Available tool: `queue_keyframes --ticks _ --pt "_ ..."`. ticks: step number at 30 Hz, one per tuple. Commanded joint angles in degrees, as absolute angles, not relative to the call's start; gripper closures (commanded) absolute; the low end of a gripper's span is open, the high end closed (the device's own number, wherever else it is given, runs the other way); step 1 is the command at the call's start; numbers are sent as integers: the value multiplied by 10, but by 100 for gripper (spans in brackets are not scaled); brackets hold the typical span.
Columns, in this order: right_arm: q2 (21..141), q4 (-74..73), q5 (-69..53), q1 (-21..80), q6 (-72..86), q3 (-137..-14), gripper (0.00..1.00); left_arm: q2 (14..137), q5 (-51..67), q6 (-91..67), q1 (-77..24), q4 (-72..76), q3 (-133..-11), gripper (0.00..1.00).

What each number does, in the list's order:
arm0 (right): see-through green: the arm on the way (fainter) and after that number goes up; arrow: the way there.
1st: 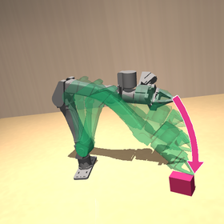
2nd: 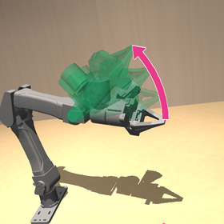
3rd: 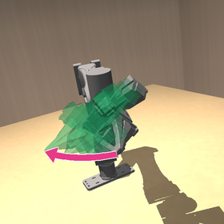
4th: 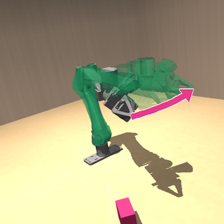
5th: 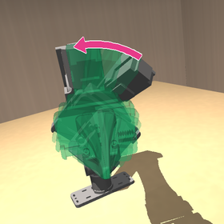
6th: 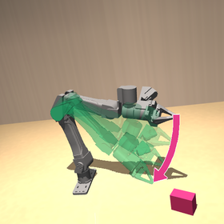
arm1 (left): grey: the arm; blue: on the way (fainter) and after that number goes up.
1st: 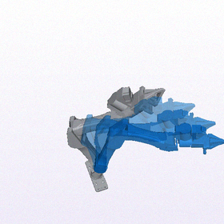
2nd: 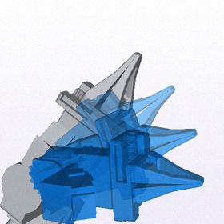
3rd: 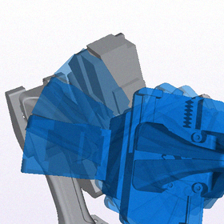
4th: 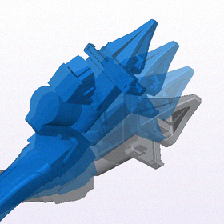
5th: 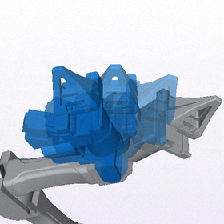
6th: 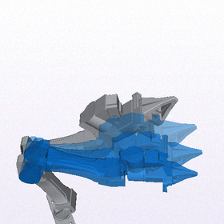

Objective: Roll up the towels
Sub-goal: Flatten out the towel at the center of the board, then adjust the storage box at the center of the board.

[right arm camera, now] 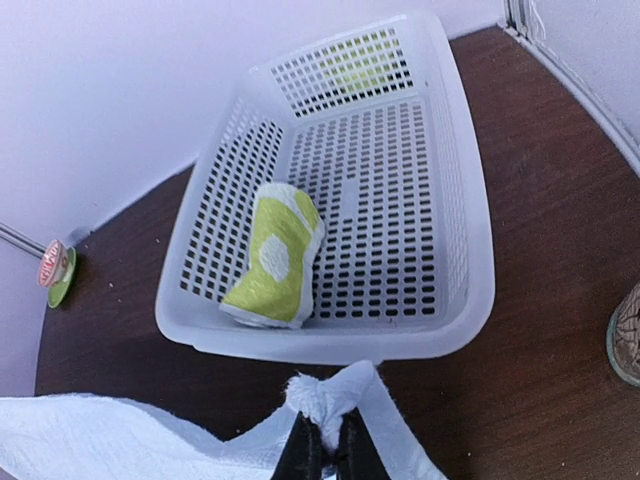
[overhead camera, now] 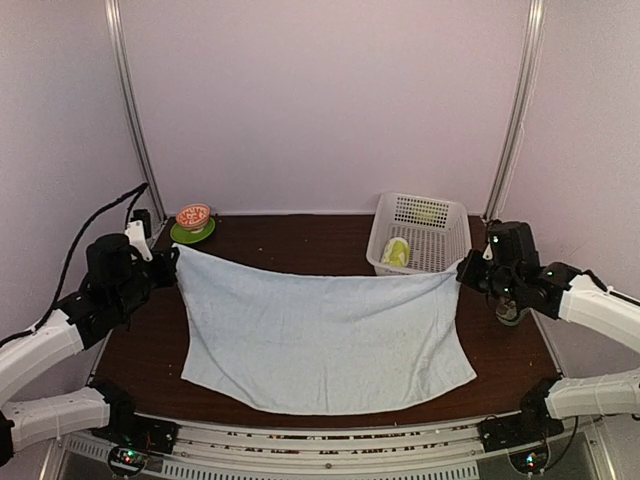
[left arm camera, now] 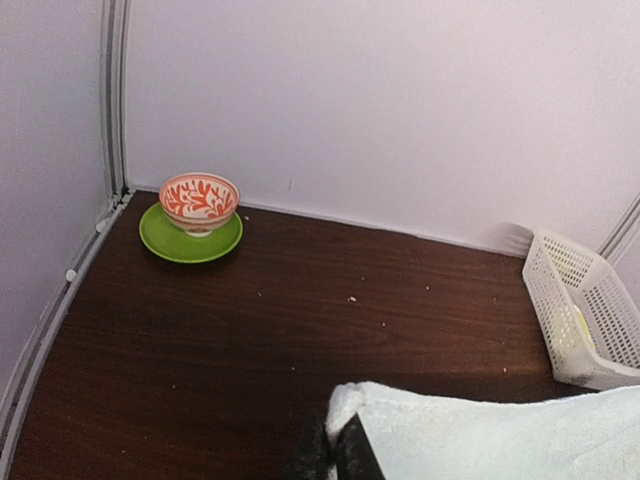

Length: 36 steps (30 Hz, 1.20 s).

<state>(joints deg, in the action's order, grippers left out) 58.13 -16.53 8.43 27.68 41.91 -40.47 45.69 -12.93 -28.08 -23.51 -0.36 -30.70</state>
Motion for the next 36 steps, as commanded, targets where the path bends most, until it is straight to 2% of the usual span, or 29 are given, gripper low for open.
queue_keyframes --ticks 1,8,15,24,36 --pt "569 -181 114 267 387 -450 100 440 -161 -276 -220 19 -307 100" --pt "581 -101 41 278 452 -351 100 439 -119 -335 -219 20 -256 100" --pt "618 -60 11 308 473 -323 100 393 -128 -329 -219 -9 -246 100" --pt "751 -43 81 303 489 -382 100 439 -112 -335 -219 -5 -256 100" --pt "896 -45 119 302 474 -507 100 441 -105 -337 -219 -9 -255 100"
